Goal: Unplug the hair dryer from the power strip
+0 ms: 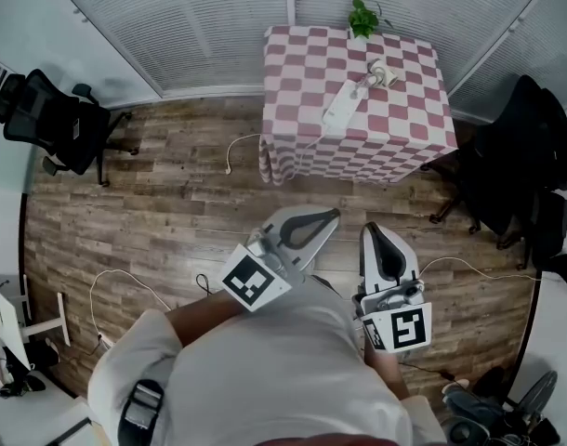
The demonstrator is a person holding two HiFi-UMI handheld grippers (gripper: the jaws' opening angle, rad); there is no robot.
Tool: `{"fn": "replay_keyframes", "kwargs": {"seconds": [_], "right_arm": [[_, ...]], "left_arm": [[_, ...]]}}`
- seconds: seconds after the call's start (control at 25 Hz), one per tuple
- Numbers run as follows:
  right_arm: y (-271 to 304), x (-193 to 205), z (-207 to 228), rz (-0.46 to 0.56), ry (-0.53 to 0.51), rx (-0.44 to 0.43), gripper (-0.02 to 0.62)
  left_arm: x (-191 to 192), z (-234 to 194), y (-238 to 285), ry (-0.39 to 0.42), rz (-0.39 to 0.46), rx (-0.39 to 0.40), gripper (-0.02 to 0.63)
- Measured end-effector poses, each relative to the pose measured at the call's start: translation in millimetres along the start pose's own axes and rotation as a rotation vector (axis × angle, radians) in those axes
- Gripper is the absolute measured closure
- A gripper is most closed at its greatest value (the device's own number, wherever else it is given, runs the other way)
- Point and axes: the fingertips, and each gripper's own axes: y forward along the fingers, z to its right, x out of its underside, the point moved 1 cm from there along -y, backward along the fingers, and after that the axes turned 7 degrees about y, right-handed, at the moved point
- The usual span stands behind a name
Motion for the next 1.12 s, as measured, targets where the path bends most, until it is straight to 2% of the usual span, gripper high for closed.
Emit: {"fn": "replay_keyframes", "kwargs": {"seconds": [0.56, 1.12], "right_arm": [[17, 8, 13, -0.016, 0.022, -0.013, 0.563], [83, 5, 52, -0.035, 0.019, 0.000, 0.562]], "left_arm": [[12, -16, 11, -0.021, -0.014, -0.023, 0.575], [22, -82, 55, -0.035, -0.016, 0.002, 0.575]]}}
